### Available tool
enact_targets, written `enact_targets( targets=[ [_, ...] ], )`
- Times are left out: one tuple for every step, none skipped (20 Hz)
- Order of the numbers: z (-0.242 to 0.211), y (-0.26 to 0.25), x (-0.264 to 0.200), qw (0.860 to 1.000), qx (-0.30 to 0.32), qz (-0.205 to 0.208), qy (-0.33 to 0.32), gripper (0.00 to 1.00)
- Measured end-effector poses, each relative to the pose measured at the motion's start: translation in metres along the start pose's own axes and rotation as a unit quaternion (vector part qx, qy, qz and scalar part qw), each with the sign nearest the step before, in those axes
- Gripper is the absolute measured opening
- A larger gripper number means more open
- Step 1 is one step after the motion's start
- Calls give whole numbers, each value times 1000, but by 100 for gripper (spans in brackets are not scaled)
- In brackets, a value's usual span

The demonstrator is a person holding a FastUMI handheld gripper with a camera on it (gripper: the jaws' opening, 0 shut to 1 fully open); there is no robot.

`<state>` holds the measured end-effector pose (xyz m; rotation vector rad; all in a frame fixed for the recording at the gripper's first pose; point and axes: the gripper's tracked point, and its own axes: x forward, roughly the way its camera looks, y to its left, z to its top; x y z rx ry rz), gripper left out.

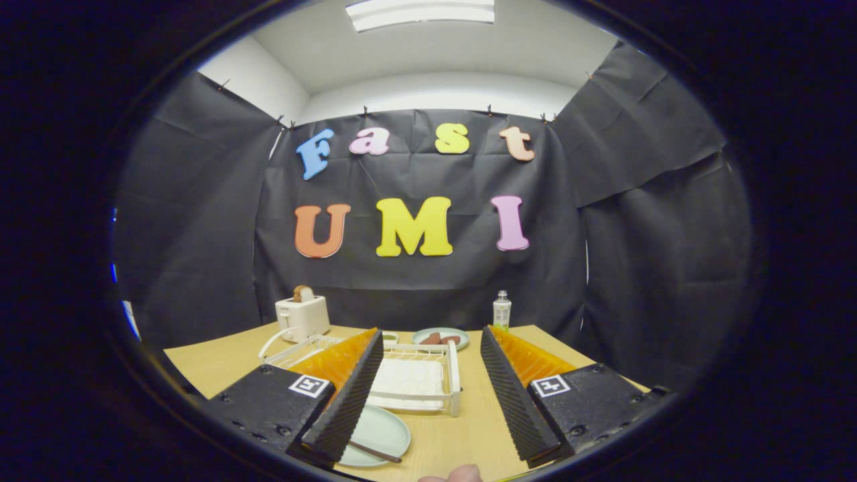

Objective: Take the plate from the dish rack, then take the spoon from the basket and place it into the plate.

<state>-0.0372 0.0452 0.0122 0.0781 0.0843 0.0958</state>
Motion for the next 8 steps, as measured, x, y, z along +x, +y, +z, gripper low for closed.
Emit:
enact_targets(
  targets=[
    [0, -1, 1, 1000, -1, -1, 0, 94],
    [2, -1, 1, 1000, -2, -3, -3, 94],
    [3, -2, 1, 1000, -4, -5, -5, 94],
    [4, -2, 1, 1000, -6, -6, -6, 94],
    [4, -1, 2, 1000, -8, -7, -6, 94],
    [4, -1, 2, 1000, -8, -7, -6, 94],
    [3, -1, 2, 1000, -8, -7, -6, 94],
    [5, 0, 2, 1000, -9, -8, -7, 94]
  ],
)
